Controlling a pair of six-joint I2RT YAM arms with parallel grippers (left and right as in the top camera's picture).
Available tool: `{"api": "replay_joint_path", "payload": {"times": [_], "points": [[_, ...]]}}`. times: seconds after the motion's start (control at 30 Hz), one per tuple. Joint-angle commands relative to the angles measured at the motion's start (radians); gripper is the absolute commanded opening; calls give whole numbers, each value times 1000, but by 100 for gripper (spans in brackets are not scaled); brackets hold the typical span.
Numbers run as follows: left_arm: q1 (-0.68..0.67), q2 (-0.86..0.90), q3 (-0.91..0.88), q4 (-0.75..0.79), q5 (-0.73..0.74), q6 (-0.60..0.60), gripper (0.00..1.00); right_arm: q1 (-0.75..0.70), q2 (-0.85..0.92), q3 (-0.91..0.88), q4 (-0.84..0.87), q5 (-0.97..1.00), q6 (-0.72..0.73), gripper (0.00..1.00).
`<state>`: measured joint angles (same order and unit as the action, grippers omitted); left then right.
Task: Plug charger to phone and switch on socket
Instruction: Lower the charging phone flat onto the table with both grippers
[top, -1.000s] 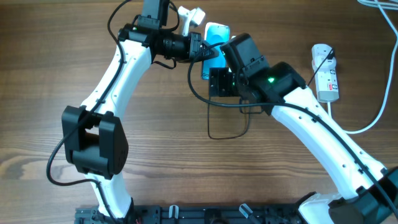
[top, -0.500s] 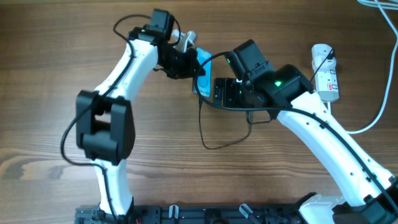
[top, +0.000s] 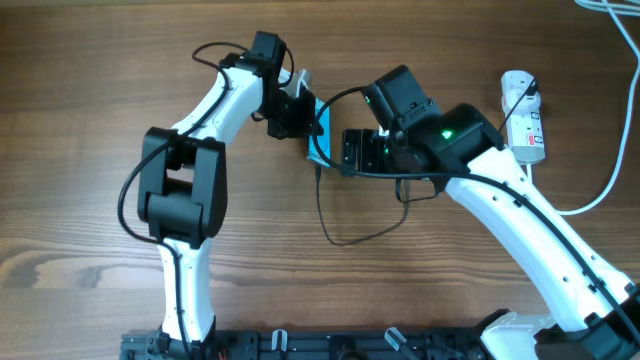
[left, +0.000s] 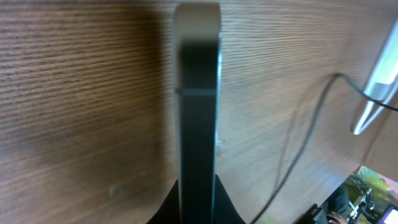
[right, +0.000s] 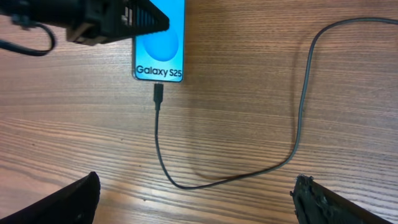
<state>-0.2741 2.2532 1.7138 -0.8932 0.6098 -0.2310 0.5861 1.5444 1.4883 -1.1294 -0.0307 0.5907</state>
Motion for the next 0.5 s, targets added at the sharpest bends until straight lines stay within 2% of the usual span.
{"api": "replay_joint_path", "payload": {"times": [0.0,0.13,0.27,0.4,0.47], "points": [[-6,24,5,4,5,-8,4,2,-15,9,2,-21,12,100],[-6,25,5,22,5,-8,5,2,-15,9,2,-21,12,100],[-6,25,5,19,-77,-9,14,2,-15,9,2,-21,13,100],[-6,25,5,10,-107,-9,15,2,-14,9,2,-20,14,100],[-6,25,5,8,-108,-8,22,2,-14,9,0,-20,13,100]]}}
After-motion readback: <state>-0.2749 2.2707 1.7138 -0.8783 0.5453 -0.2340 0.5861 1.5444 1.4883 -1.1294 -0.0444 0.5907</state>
